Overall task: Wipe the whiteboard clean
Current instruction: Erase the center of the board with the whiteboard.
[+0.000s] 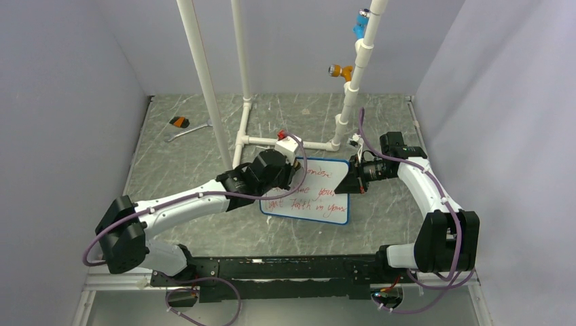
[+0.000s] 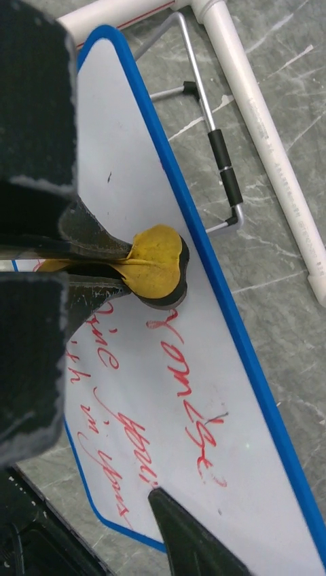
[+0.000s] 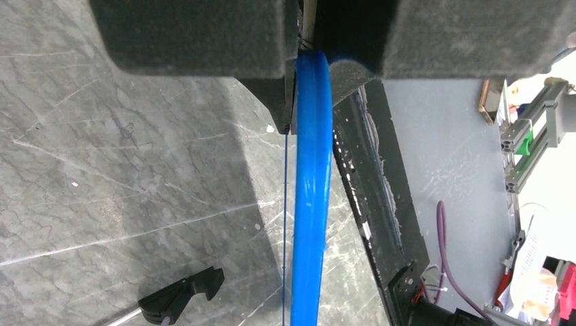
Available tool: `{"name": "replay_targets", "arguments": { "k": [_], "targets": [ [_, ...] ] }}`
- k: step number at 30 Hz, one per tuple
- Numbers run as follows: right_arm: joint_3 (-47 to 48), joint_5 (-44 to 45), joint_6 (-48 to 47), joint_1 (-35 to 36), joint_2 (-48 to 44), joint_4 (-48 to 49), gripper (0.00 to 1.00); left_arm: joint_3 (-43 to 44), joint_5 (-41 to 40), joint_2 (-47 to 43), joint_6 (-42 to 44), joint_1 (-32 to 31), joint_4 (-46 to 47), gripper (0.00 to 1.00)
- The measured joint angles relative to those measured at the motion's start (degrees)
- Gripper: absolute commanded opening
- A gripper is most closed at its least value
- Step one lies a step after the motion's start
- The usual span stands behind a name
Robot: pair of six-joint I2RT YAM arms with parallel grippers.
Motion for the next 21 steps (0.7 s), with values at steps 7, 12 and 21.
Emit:
{"name": "replay_targets", "arguments": {
  "k": [7,12,21],
  "targets": [
    [0.0,0.0,-0.3,0.0,0.0,-0.7,0.00,0.0,-0.7,2.3,-0.2,-4.5,1.1,0.00],
    [0.0,0.0,-0.1,0.0,0.0,-0.8,0.00,0.2,-1.1,3.1,0.0,-4.9,1.2,0.00],
    [0.1,0.0,0.4,-0.1,0.1,0.2,0.00,0.2,3.0,1.2,0.0,-0.1,1.2,0.00]
  ]
}}
